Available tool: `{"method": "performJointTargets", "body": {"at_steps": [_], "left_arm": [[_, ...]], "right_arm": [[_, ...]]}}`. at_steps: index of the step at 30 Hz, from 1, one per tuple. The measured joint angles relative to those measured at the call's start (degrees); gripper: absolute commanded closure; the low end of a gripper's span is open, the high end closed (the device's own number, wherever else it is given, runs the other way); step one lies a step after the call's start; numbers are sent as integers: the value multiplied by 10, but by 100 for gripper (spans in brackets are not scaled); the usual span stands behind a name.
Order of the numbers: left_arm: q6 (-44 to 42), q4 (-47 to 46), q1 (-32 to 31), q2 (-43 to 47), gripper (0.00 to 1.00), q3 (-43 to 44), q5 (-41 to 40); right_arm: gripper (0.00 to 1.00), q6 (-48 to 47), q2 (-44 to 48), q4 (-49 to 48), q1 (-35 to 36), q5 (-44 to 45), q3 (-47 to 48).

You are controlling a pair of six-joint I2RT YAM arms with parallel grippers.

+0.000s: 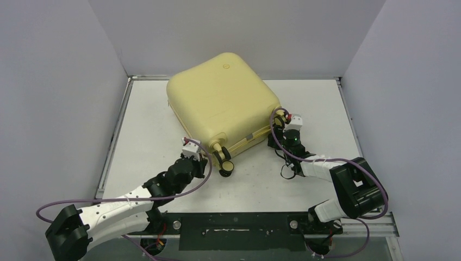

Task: Pack the luggage
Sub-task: Zip the luggage at the center of the board.

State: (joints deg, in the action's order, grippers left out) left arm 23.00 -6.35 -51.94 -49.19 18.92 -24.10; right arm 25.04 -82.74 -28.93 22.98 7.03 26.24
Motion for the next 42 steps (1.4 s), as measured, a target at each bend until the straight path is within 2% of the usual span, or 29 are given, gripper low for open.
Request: {"method": "performJointTargets", "body": {"at_steps": [9, 20, 32, 42], "left_arm": [[0, 26, -74, 23, 100, -3, 36], [5, -9, -74, -58, 100, 7, 79], [5, -119, -65, -104, 100, -6, 210], [3, -218, -80, -184, 100, 0, 233]], "right_arm": [[100, 10, -6, 3, 1, 21, 6], [100, 7, -21, 5, 15, 61, 16], [100, 7, -21, -4, 18, 93, 7], [100, 14, -42, -21, 33, 149, 10]]}}
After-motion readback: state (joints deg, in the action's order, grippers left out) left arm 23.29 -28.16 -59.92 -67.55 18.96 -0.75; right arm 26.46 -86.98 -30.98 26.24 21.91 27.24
